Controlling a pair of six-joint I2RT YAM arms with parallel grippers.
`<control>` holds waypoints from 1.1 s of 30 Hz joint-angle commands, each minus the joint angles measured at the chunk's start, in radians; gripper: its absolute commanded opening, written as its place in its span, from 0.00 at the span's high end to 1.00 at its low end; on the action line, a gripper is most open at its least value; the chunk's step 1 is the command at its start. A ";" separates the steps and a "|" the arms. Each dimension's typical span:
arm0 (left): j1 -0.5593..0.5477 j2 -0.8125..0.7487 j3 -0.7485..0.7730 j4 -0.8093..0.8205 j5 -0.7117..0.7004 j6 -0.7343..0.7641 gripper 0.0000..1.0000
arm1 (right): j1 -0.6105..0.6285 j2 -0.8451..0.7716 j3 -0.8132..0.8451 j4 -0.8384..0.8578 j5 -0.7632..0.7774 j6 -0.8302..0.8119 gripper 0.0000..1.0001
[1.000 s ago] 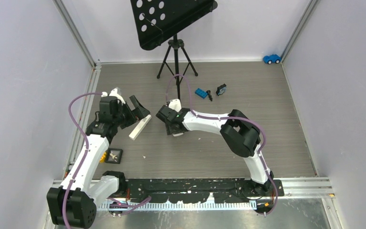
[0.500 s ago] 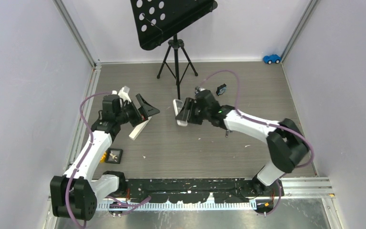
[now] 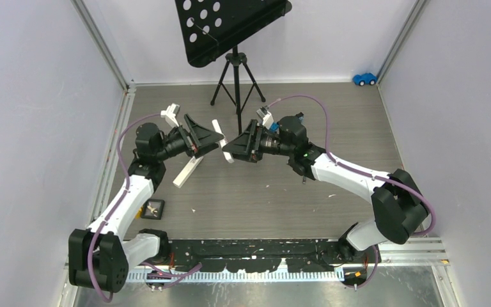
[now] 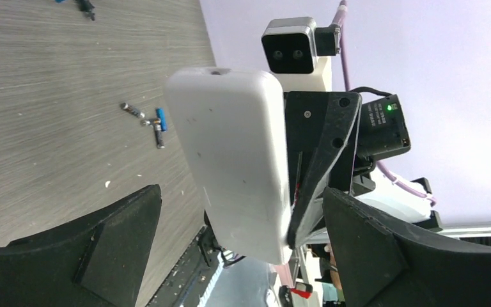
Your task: Load the batteries into the remote control
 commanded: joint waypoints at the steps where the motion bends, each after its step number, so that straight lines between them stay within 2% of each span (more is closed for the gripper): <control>1: -0.003 0.014 0.026 0.094 0.035 -0.085 0.01 | 0.001 -0.037 -0.005 0.203 -0.113 0.124 0.58; 9: -0.004 0.031 0.017 0.128 0.035 -0.180 0.18 | 0.001 0.013 0.008 0.253 -0.151 0.198 0.59; 12: -0.005 0.048 0.004 0.146 0.031 -0.197 0.19 | 0.001 0.037 0.007 0.293 -0.166 0.228 0.59; 16: -0.004 0.086 -0.013 0.186 0.030 -0.228 0.15 | 0.002 0.070 0.008 0.311 -0.183 0.253 0.61; 17: -0.004 0.097 -0.020 0.210 0.031 -0.240 0.19 | 0.002 0.075 0.005 0.315 -0.183 0.257 0.61; 19: -0.005 0.110 -0.030 0.251 0.032 -0.259 0.35 | 0.002 0.079 0.005 0.294 -0.176 0.247 0.61; 21: -0.004 0.114 -0.039 0.253 0.021 -0.256 0.58 | 0.002 0.076 0.012 0.228 -0.153 0.204 0.57; 22: -0.005 0.113 -0.044 0.250 0.012 -0.252 0.72 | 0.002 0.068 0.013 0.179 -0.132 0.168 0.53; 24: -0.006 0.112 -0.051 0.225 -0.006 -0.237 0.91 | 0.002 0.040 -0.006 0.109 -0.070 0.060 0.45; 25: -0.006 0.109 -0.051 0.188 -0.020 -0.222 0.99 | 0.003 0.023 -0.016 0.073 -0.016 0.015 0.37; 26: -0.006 0.104 -0.049 0.140 -0.038 -0.205 1.00 | 0.003 0.004 -0.019 0.019 0.027 -0.043 0.29; 28: -0.007 0.093 -0.043 0.030 -0.083 -0.158 1.00 | 0.020 -0.030 -0.017 -0.088 0.129 -0.152 0.18; 33: -0.009 0.054 -0.029 -0.212 -0.225 -0.066 1.00 | 0.165 -0.098 -0.014 -0.212 0.459 -0.391 0.10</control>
